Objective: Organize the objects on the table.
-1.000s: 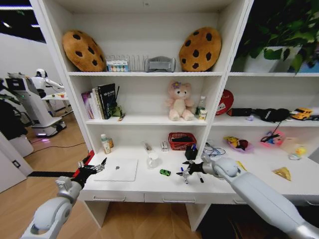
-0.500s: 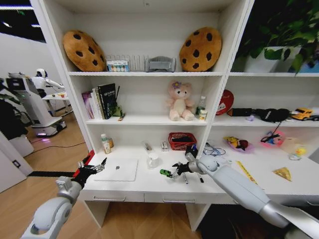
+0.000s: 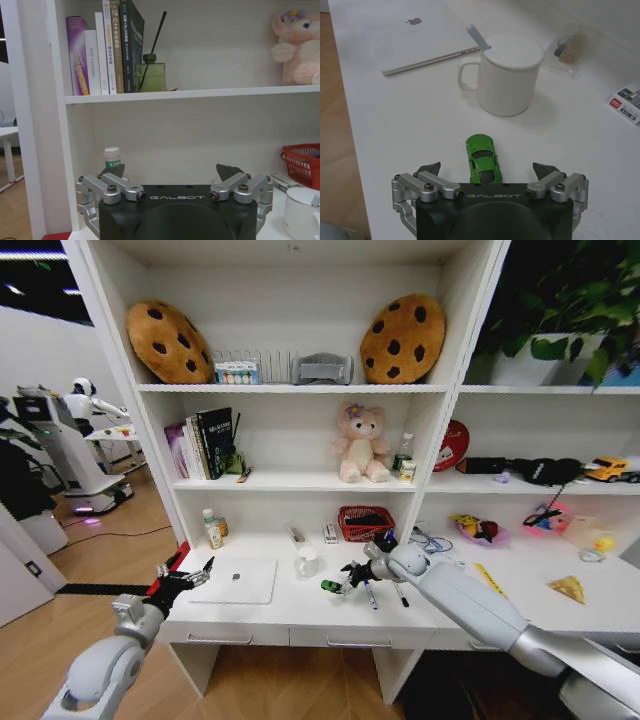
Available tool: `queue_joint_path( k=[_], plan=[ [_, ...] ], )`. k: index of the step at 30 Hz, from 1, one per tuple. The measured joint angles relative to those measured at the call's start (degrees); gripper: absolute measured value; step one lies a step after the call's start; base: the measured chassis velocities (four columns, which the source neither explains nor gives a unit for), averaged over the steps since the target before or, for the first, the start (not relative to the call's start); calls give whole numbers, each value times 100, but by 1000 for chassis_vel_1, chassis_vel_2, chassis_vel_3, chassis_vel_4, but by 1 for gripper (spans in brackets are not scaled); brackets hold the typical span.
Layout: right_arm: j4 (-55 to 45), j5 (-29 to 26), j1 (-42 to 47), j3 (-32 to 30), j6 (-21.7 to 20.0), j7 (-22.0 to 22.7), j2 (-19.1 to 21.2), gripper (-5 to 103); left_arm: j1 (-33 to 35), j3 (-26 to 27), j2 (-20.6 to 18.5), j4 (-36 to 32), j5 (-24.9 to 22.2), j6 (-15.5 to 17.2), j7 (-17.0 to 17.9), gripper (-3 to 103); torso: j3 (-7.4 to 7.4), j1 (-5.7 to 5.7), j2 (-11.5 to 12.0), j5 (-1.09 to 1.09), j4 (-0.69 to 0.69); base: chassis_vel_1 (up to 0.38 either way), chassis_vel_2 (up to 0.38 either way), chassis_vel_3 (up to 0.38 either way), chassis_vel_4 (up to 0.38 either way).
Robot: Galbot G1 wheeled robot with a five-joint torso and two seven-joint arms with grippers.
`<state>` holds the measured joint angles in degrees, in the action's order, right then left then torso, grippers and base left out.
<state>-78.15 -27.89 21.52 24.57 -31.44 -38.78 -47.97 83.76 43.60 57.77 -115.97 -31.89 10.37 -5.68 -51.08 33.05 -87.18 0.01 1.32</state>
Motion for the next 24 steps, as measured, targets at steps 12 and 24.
queue_joint_path(
  k=[12, 24],
  plan=[
    [80, -1, 110, -2, 57, 226, -151, 97, -1, 0, 0, 0, 0, 0, 0, 100, 0, 0, 0, -1, -1, 0, 0, 0, 0],
    [10, -55, 177, -43, 39, 312, -143, 83, 0, 0, 0, 0, 0, 0, 0, 100, 0, -1, 0, -1, 0, 0, 0, 0, 0]
  ],
)
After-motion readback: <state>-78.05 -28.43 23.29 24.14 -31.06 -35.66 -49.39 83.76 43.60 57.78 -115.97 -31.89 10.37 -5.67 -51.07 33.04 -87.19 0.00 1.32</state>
